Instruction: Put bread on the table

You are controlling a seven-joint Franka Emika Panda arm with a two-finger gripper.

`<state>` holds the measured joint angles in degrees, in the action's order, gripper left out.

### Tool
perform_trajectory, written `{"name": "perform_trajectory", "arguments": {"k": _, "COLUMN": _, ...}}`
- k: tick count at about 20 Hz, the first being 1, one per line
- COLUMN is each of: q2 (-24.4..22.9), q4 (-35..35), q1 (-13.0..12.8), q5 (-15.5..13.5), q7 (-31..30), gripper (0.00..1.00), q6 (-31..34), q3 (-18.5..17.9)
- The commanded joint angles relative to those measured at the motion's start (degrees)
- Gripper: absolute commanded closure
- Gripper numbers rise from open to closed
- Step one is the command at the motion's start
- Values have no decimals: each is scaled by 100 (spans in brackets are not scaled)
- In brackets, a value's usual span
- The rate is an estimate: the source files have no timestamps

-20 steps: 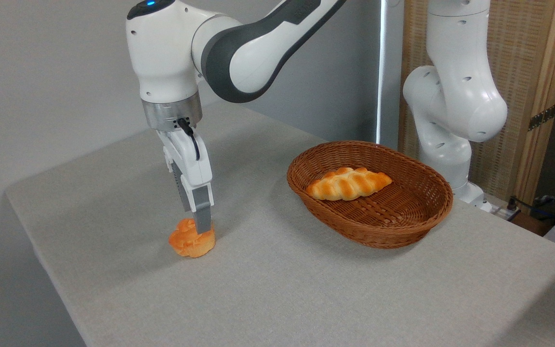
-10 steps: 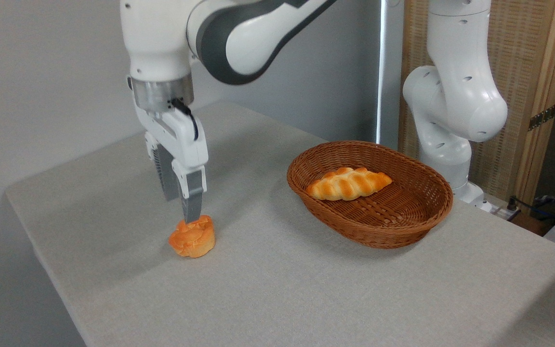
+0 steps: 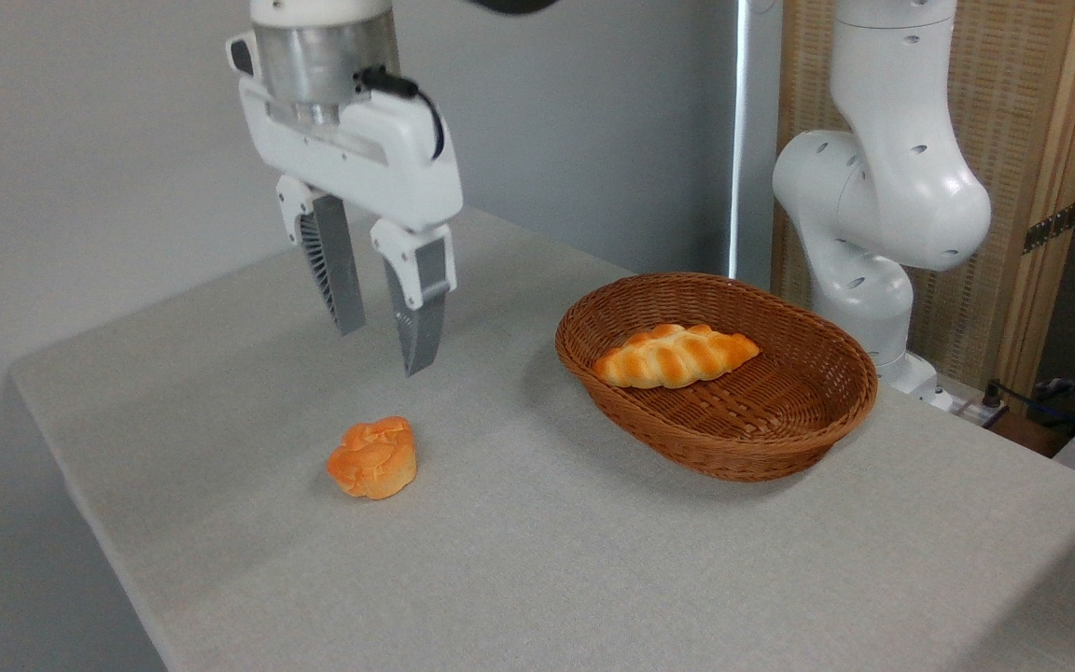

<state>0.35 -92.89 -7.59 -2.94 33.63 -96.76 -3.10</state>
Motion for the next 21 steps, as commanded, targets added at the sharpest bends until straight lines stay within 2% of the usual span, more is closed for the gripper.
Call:
{"name": "perform_trajectory", "arguments": {"k": 1, "q2": 62, "q4": 315, "q1": 162, "q5": 284, "q7": -111, "gripper": 0, "q6": 341, "q3": 134}}
{"name": "perform_trajectory", "arguments": {"k": 4, "q2": 70, "q4": 333, "q1": 170, "q5": 487, "q7": -137, "gripper": 0, "q6": 456, "q3": 257}}
{"name": "perform_trajectory", "arguments": {"k": 8, "q2": 70, "q4": 342, "q1": 170, "q5": 505, "q7": -313, "gripper": 0, "q6": 456, "q3": 257}}
{"name": "perform_trajectory", "arguments": {"k": 21, "q2": 62, "q4": 333, "q1": 170, "q5": 470, "q7": -260, "gripper": 0, "q6": 570, "q3": 248}}
